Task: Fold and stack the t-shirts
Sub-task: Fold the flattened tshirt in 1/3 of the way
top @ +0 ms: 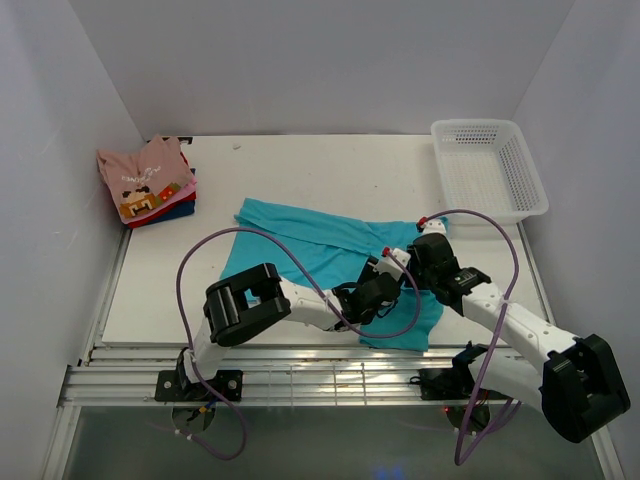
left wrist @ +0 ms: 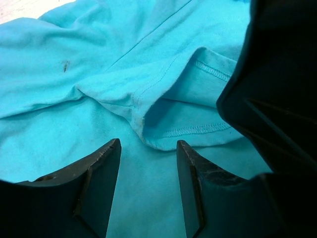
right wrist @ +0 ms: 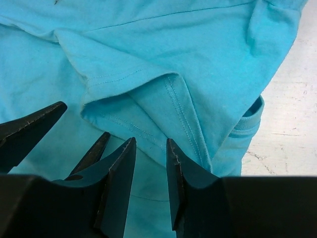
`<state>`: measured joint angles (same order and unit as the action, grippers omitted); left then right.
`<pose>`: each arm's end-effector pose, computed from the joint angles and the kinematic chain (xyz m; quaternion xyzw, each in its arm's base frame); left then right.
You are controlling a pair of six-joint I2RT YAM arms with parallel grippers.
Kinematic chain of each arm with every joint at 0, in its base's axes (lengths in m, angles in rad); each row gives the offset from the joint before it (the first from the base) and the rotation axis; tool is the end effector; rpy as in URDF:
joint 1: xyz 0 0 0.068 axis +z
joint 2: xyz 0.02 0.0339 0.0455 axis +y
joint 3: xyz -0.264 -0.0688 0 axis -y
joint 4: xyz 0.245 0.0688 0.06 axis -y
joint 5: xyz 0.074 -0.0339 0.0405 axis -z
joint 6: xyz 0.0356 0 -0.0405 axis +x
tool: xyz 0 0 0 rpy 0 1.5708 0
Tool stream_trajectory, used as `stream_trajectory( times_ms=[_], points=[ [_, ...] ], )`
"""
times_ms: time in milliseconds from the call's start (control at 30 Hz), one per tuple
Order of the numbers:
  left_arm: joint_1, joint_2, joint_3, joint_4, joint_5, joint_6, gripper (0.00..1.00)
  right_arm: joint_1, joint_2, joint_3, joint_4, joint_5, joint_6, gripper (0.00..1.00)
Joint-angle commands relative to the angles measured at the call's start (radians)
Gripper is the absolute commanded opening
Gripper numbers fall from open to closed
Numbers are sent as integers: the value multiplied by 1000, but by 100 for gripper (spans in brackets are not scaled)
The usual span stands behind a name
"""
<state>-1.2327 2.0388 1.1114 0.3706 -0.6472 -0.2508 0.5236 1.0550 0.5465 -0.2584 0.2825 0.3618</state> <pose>0.1599 -0.3901 0.1350 0.2546 0.8037 -0.1061 0.5272 0.1876 0.0969 0.2012 -0.0187 0.9126 0.0488 0.4055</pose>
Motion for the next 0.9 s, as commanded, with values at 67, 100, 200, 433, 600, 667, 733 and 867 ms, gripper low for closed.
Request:
stream_trajectory(
  times_ms=[67,100,200,433,600,667,733,867],
  points=[
    [12,35,45,4,-16,-2,57,12,-20,-10,27,-14,-12,36],
    [16,38,44,4,-16,-7,55,9,-24,-11,27,-11,-14,35],
    [25,34,25,4,-32,-22,38,9,-30,-16,27,-8,-14,33],
    [27,-14,-41,5,-84,-50,20,9,-1,-16,34,-20,-14,32],
    [27,-46,-79,4,-80,-74,22,7,29,-19,42,-39,-14,31],
    [27,-49,-84,4,-68,-79,22,9,40,-19,39,-43,-12,31],
    [27,-48,-81,5,-52,-81,25,7,53,-19,35,-39,-6,31],
    [27,-42,-62,16,13,-77,46,9,71,0,-21,-16,29,30]
  ],
)
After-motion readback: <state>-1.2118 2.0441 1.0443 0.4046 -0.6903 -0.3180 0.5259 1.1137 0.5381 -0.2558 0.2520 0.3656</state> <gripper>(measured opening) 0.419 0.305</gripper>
